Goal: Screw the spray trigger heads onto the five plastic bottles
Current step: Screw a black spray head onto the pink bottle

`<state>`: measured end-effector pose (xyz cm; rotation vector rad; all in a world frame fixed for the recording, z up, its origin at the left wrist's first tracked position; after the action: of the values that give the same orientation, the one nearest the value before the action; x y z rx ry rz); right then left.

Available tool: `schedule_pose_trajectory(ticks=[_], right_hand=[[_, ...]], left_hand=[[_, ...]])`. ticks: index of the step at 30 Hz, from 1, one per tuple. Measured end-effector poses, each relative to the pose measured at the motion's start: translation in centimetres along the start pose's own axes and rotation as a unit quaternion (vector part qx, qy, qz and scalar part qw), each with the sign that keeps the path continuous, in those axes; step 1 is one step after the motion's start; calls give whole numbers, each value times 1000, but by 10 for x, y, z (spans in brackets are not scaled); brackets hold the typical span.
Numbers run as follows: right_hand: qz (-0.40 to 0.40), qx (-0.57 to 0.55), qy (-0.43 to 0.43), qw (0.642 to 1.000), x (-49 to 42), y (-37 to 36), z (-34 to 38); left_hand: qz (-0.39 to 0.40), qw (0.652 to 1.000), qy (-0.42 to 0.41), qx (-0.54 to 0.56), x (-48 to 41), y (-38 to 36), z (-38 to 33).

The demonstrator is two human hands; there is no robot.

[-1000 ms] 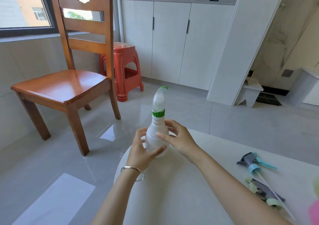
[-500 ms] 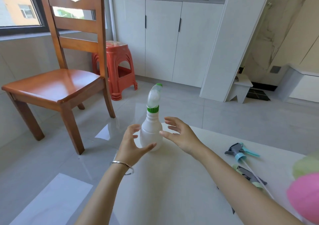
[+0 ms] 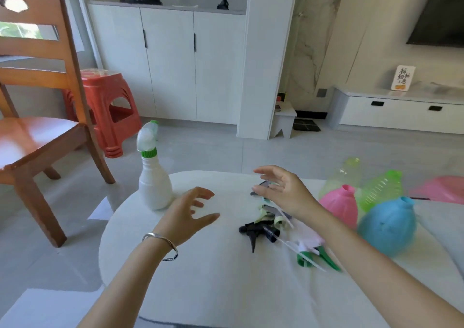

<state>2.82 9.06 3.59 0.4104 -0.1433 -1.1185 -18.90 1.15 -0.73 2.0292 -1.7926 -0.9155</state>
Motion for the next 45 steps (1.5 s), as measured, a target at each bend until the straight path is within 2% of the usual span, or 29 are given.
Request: schedule_pose_trajectory(ticks=[8, 14, 19, 28, 33, 38, 42, 45], right_hand=[[-164, -16, 26, 986, 54, 97, -19], [-266, 14, -1, 964, 68, 124, -62], [-243, 21, -57, 968, 63, 122, -96], [-231, 46, -109, 966, 61, 120, -120], [-226, 62, -108, 966, 65, 119, -119], [-260, 71, -60, 961, 69, 120, -89], [-183, -26, -21, 982, 74, 107, -48], [-122, -85, -19, 989, 74, 86, -36]], left_hand=[[33, 997, -61, 40, -21, -76, -60], [43, 996, -67, 50, -29, -110, -76], [37, 996, -57, 66, -36, -123, -82], [42, 994, -52, 90, -41, -135, -84], [44, 991, -47, 116, -42, -138, -84], [53, 984, -32, 169, -39, -146, -89], [88, 983, -64, 150, -36, -149, -100], [74, 981, -68, 168, -33, -140, -102]])
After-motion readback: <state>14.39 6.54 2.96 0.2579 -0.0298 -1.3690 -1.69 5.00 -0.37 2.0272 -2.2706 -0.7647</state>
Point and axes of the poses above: each hand's wrist, its own x-axis away from the middle knuckle, its own y-axis out of the back of the hand, z = x × y, the point moved 3 cm from there along -x, towards the middle knuckle, and after that the axes turned 5 degrees about -y, right-handed, at the moved point
